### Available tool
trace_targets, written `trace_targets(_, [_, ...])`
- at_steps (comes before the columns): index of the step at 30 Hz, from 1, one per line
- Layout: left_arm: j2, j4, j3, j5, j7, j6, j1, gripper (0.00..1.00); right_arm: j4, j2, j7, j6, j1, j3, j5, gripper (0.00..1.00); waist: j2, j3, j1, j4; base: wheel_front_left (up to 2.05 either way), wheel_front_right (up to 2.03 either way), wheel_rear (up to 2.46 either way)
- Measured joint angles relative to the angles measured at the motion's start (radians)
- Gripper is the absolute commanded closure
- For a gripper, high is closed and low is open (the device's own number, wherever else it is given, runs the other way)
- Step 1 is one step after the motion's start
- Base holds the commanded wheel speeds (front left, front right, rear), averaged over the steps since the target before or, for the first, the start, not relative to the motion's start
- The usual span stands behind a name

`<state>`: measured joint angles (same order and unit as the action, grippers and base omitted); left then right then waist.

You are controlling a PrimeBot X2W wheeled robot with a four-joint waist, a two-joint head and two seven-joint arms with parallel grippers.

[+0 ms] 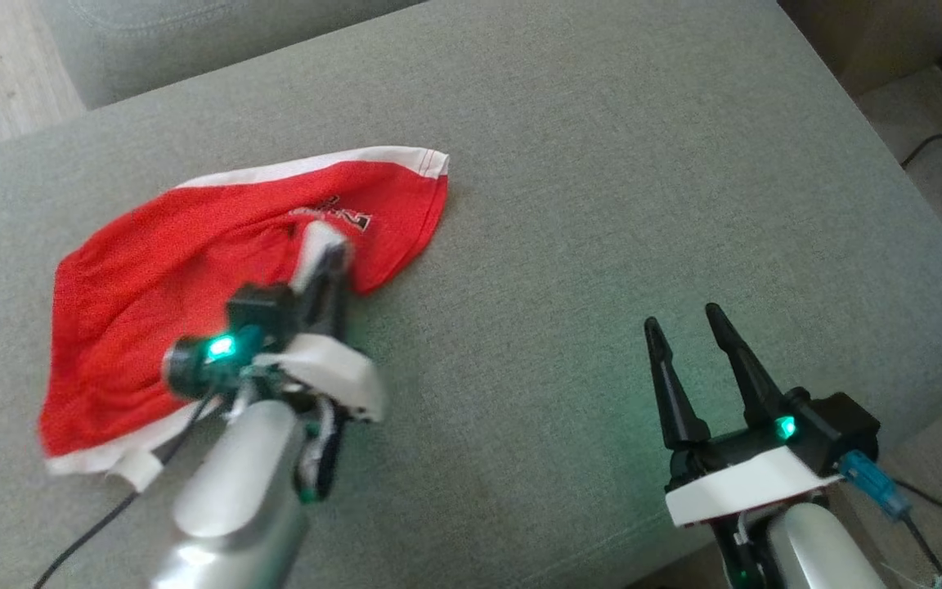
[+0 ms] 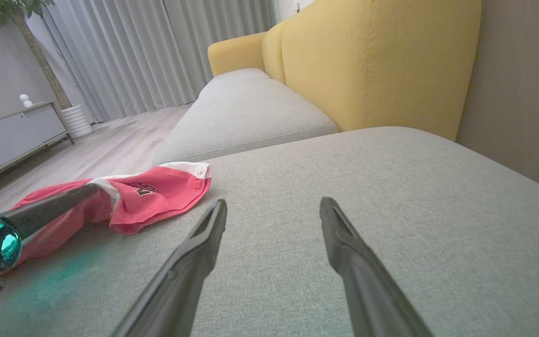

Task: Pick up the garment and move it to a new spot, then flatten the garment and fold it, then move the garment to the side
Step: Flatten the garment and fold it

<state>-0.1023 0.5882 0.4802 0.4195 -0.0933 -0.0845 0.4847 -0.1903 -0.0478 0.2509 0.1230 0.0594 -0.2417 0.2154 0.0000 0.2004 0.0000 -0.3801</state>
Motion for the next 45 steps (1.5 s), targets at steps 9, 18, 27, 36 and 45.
trace_targets(9, [0.026, -0.350, 0.175, 0.040, 0.126, 0.067, -0.210, 1.00, -0.001, 0.000, 0.000, 0.000, -0.005, 0.018, -0.023, 0.00, 0.0000, -0.014, -0.0001, -0.005, 0.00, 0.00, 0.00])
trace_targets(18, [0.030, -0.294, 0.257, 0.118, 0.105, 0.129, -0.289, 0.00, -0.001, 0.000, 0.000, 0.000, -0.005, 0.027, -0.024, 0.00, 0.0000, -0.005, 0.0000, -0.013, 0.00, 0.00, 0.00])
trace_targets(27, [0.021, -0.366, 0.218, 0.150, -0.004, 0.098, -0.296, 0.00, 0.011, 0.000, 0.000, 0.000, -0.013, 0.061, -0.052, 0.00, 0.0000, -0.023, 0.0000, 0.024, 0.00, 0.00, 0.00])
trace_targets(36, [-0.123, -0.425, 0.082, 0.105, -0.115, -0.019, -0.448, 0.00, 0.030, 0.000, 0.000, 0.000, -0.033, 0.096, -0.095, 0.00, 0.0000, -0.064, -0.0001, 0.131, 0.00, 0.00, 0.00])
trace_targets(45, [-0.123, -0.346, 0.074, 0.075, -0.068, -0.089, -0.428, 0.00, 0.015, 0.000, 0.000, 0.000, -0.032, 0.063, -0.095, 0.00, 0.0000, -0.083, 0.0000, 0.154, 0.00, 0.00, 0.00])
